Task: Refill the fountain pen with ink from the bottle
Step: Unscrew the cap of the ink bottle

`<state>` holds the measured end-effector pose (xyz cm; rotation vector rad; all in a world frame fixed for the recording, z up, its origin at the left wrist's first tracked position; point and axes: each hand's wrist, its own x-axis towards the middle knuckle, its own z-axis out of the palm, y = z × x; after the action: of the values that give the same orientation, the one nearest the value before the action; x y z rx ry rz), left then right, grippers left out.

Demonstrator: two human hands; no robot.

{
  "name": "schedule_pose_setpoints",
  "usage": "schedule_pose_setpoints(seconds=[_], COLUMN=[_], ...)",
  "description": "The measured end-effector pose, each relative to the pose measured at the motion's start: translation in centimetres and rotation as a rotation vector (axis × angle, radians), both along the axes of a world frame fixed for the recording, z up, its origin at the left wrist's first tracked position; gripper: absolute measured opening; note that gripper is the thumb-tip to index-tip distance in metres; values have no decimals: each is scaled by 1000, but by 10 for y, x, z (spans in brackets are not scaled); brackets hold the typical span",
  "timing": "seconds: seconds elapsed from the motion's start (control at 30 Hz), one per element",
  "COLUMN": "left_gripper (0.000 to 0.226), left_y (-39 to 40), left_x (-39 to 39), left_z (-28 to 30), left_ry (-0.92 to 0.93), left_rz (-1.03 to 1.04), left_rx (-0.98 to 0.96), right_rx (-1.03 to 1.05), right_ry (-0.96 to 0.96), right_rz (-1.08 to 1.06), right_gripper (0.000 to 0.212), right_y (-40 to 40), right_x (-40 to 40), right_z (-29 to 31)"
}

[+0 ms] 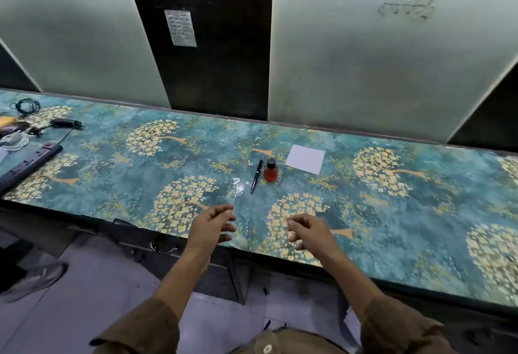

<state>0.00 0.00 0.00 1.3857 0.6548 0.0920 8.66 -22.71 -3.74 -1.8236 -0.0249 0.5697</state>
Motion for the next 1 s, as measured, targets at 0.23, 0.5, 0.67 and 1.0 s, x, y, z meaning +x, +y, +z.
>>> schedule_pose_setpoints(seconds=[0.23,0.5,0.67,1.0], left_gripper=[10,12,13,23], left_y=[1,4,3,-73], left_x=[21,60,94,155], left_z=[-1,-7,-23,-77], left_ry=[43,81,137,175], left_rz=[177,148,60,-640], left_rx=[-53,-74,-86,234], right_rx=[-209,-480,-514,-543], right_ry=[-218,-367,-402,-229], right_rz=[103,187,207,-146], right_gripper=[40,37,25,24], right_y=[64,116,105,-23], right_x=[122,200,195,101], right_z=[16,-11,-9,-5])
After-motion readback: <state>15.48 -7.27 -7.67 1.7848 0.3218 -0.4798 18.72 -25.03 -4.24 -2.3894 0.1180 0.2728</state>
